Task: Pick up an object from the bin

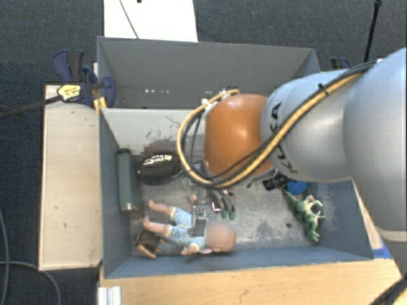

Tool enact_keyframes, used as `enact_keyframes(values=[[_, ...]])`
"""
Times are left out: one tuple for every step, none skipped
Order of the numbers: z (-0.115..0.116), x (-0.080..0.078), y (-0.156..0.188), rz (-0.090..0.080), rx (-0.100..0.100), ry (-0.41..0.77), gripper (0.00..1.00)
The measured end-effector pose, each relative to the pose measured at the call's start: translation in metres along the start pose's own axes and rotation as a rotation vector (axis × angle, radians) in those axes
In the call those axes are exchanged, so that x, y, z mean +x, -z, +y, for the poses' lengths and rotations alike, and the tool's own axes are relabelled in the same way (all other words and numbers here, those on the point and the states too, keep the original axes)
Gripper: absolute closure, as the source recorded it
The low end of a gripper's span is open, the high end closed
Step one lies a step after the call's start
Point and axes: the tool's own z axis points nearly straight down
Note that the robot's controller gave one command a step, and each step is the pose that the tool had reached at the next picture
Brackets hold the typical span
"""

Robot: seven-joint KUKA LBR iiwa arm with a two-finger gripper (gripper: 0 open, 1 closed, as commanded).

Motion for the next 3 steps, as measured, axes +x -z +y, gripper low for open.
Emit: enact_keyframes(values=[[-0.001, -0.002, 0.004, -0.008, -0.001, -0.005, 0.0], [-0.009, 0.003, -0.015, -0.017, -0.002, 0.124, 0.0], [-0.012, 0.012, -0.052, -0.008, 0.0, 0.389, 0.0]])
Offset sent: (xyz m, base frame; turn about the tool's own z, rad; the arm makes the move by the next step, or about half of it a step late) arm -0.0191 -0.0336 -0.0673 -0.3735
